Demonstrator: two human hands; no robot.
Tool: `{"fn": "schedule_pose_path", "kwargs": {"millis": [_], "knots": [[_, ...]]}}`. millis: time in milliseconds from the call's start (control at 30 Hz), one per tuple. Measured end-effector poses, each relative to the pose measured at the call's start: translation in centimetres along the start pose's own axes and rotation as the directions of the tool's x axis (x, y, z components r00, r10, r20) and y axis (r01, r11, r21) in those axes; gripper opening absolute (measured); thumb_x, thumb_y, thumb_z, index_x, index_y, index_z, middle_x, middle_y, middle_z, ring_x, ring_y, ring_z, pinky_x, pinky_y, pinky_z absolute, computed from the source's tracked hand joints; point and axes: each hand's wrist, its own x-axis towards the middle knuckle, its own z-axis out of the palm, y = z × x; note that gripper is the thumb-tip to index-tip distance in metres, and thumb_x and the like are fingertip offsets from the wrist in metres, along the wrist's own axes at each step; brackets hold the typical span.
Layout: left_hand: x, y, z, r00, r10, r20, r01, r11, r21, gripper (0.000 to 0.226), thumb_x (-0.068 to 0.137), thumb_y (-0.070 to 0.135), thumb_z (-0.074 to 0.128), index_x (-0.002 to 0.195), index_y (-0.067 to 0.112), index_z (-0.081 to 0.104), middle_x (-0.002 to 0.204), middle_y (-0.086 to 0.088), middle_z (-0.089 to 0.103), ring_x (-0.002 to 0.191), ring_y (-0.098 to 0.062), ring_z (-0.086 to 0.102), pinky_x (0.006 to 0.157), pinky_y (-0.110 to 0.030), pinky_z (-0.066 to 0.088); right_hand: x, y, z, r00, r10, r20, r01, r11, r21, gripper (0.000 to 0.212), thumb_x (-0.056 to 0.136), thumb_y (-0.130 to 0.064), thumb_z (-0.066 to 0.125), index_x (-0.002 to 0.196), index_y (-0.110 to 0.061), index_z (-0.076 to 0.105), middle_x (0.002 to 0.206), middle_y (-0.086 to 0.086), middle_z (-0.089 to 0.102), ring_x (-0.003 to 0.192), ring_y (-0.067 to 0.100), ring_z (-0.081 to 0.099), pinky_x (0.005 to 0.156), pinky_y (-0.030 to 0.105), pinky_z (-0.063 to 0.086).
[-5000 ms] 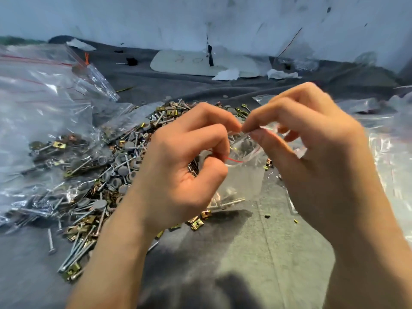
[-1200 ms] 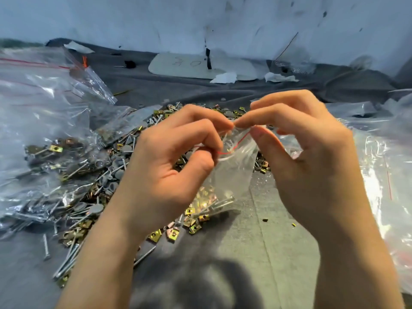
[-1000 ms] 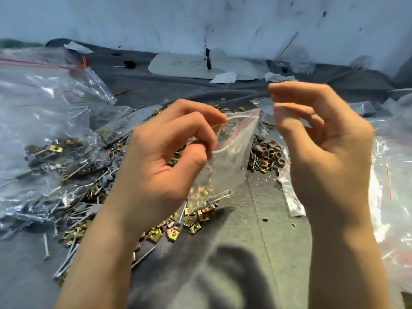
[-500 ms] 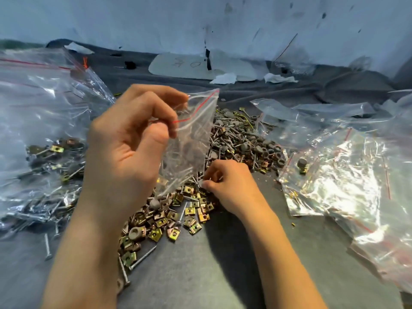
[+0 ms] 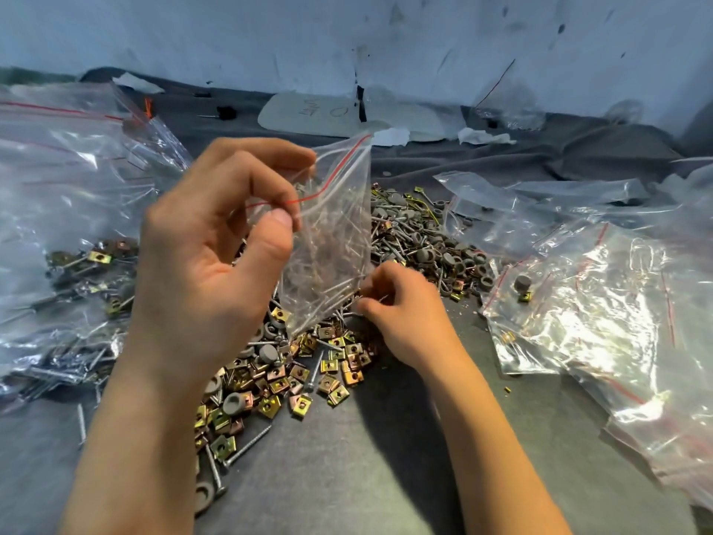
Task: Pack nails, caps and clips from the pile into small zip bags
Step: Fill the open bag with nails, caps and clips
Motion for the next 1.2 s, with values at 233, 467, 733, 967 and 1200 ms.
{"fn": "schedule_pose_path", "kwargs": {"millis": [233, 467, 733, 967, 1200], "knots": [[-0.1, 1.2, 0.9, 0.981, 0.029, 0.190, -0.004, 0.991, -0.130, 0.014, 0.080, 0.014, 0.044, 0.080, 0.007, 0.056, 0.119, -0.012, 0.057, 0.118, -0.027, 0.057, 0.100, -0.044, 0.046, -3.1, -4.0, -6.1, 0.765, -0.293, -0.573, 0.529, 0.793, 0.301, 0.017, 0.089, -0.004, 0.062, 0.095, -0.019, 0.067, 0.087, -0.005, 0.069, 0.079, 0.004, 0.063, 0.072, 0.017, 0.047], [-0.5, 2.6, 2.5, 0.959, 0.050, 0.280, 0.004, 0.982, -0.190, 0.014, 0.080, 0.013, 0.045, 0.080, 0.007, 0.058, 0.117, -0.011, 0.058, 0.112, -0.028, 0.058, 0.091, -0.050, 0.049, -5.7, -6.1, -7.3, 0.660, -0.571, -0.488, 0.631, 0.774, -0.052, 0.011, 0.087, -0.008, 0.066, 0.095, -0.016, 0.064, 0.092, -0.003, 0.067, 0.091, 0.023, 0.063, 0.079, 0.040, 0.048], [-0.3, 2.1, 2.5, 0.974, 0.029, 0.226, 0.004, 0.990, -0.143, 0.014, 0.081, 0.013, 0.045, 0.082, 0.006, 0.056, 0.118, -0.012, 0.059, 0.114, -0.027, 0.058, 0.094, -0.051, 0.047, -5.3, -5.4, -7.9, 0.723, -0.475, -0.502, 0.594, 0.798, 0.101, 0.010, 0.091, -0.011, 0.060, 0.095, -0.017, 0.067, 0.096, 0.000, 0.066, 0.092, 0.008, 0.063, 0.076, 0.022, 0.047], [0.1, 0.4, 0.6, 0.998, -0.053, -0.017, 0.053, 0.998, -0.041, 0.011, 0.084, 0.017, 0.041, 0.084, 0.015, 0.052, 0.118, -0.011, 0.060, 0.116, -0.020, 0.057, 0.097, -0.028, 0.043, -0.3, -1.0, -3.1, 0.973, -0.074, -0.217, 0.102, 0.987, 0.124, 0.012, 0.089, -0.011, 0.064, 0.096, -0.019, 0.069, 0.086, -0.009, 0.068, 0.077, 0.000, 0.061, 0.076, 0.024, 0.052], [0.2, -1.0, -0.6, 0.985, -0.078, -0.154, 0.079, 0.997, 0.003, 0.012, 0.087, 0.015, 0.040, 0.091, 0.011, 0.051, 0.114, -0.005, 0.058, 0.113, -0.012, 0.056, 0.098, -0.021, 0.040, 0.0, -0.7, 1.8, 0.949, -0.309, -0.054, 0.282, 0.917, -0.283, 0.048, 0.088, -0.017, 0.066, 0.132, -0.030, 0.053, 0.125, 0.001, 0.041, 0.105, 0.018, 0.052, 0.085, 0.031, 0.049]]}}
